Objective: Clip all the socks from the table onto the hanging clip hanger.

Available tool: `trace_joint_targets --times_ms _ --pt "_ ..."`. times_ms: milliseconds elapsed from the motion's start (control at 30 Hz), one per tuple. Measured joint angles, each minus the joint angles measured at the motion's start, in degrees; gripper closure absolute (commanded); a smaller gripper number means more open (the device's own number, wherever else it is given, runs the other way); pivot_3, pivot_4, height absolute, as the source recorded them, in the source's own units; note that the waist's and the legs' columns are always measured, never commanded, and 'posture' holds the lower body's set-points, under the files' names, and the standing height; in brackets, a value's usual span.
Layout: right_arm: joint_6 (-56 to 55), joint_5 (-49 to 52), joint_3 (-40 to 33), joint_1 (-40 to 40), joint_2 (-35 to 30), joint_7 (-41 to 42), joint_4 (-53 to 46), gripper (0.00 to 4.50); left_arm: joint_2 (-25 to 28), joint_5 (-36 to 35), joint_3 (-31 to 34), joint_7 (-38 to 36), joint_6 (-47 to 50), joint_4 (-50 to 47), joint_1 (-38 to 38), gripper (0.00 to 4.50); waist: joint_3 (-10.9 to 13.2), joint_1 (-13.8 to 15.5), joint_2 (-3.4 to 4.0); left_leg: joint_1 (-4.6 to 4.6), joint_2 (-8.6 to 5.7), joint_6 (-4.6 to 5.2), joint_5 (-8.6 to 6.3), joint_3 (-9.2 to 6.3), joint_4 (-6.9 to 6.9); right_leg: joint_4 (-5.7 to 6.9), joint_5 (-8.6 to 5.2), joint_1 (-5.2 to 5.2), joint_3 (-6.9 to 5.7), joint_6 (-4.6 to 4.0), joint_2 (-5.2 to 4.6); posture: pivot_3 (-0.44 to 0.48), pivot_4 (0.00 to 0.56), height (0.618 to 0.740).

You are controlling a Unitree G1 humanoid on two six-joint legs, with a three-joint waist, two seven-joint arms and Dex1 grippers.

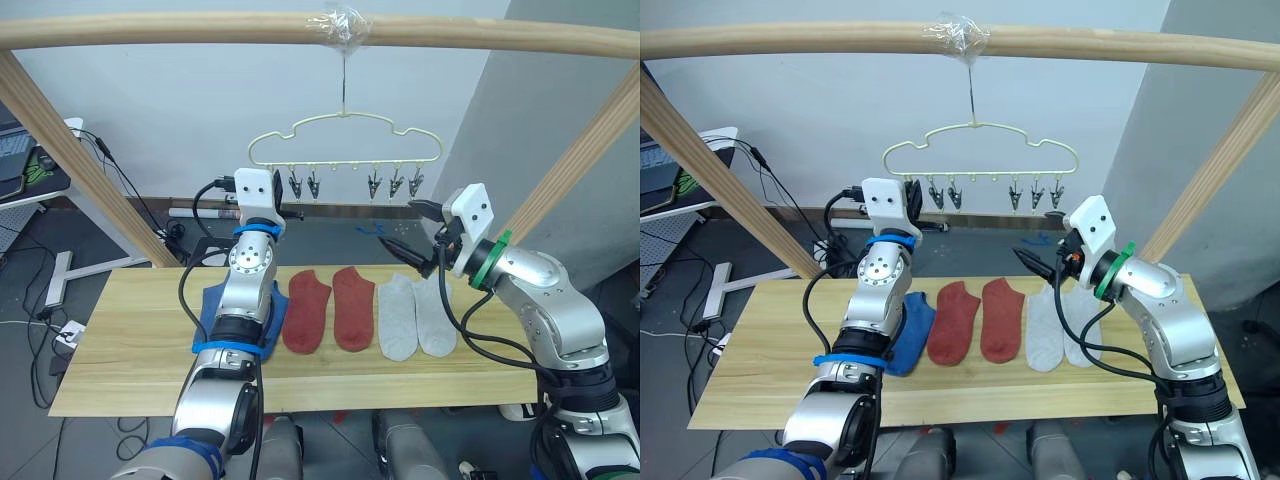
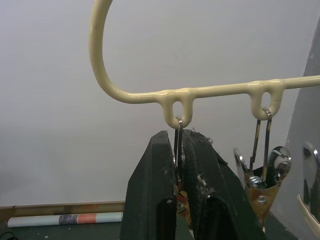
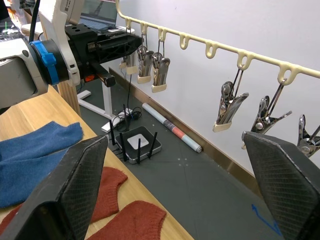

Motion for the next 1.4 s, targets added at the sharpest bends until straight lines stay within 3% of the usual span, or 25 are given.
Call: trace_joint_targets --times_ms 133,300,633,900,1000,1367,1400 --pt "-0.1 -5.1 2.7 6.1 0.2 -4.2 1.6 0.0 2.2 -1.0 -0.7 -4.5 4.0 -3.0 0.9 4.49 0.0 0.1 0.0 -0.03 0.0 -0.01 -0.01 -0.04 -0.04 -0.03 -0.03 0.0 -0.03 -0.01 -0.01 -0.037 0.225 0.74" --pt "-2.6 -11.7 4.5 13.3 0.4 -8.8 11.5 0.0 4.8 -5.4 0.2 -10.2 13.3 -9.9 3.2 4.49 0.1 -0.1 0.04 0.03 0.0 -0.01 -0.01 0.01 -0.04 0.04 -0.05 -0.01 0.01 -0.04 -0.02 -0.016 0.229 0.74" --pt "-10.1 -15.6 2.2 6.3 5.1 -14.6 37.4 0.0 7.9 -7.6 1.2 -13.5 20.9 -16.7 5.9 4.49 0.2 -1.0 0.09 0.21 0.01 0.0 0.02 0.03 -0.01 0.09 -0.1 0.11 0.05 -0.13 0.01 0.005 0.226 0.74" --pt "-11.9 -15.6 0.9 3.0 7.6 -15.3 46.5 0.0 7.8 -7.7 1.4 -13.5 20.9 -16.9 5.9 4.49 0.2 -1.0 0.11 0.2 0.01 0.0 0.01 0.03 -0.12 0.07 -0.04 0.09 0.05 -0.03 0.0 0.008 0.224 0.74" --pt "-13.1 -15.8 1.0 2.2 7.7 -14.9 48.3 0.56 7.8 -7.7 1.4 -13.5 20.9 -16.9 5.9 4.5 0.2 -1.0 0.11 0.21 0.01 0.0 0.01 0.02 -0.11 0.08 -0.05 0.1 0.04 -0.03 0.01 0.008 0.224 0.74" --pt "-18.1 -19.7 3.6 3.3 4.3 -11.3 49.7 4.36 7.8 -7.8 1.4 -13.7 20.9 -16.8 5.9 4.5 0.2 -0.9 0.1 0.22 0.01 0.0 0.01 0.01 -0.07 0.06 -0.05 0.14 0.04 -0.03 0.01 0.008 0.22 0.74" --pt "-19.0 -20.2 4.2 3.9 3.7 -10.8 49.4 4.48 7.8 -8.0 1.4 -13.8 20.9 -16.8 5.9 4.5 0.2 -0.9 0.1 0.22 0.0 0.0 0.01 0.02 -0.07 0.06 -0.05 0.14 0.04 -0.03 0.0 0.008 0.22 0.74"
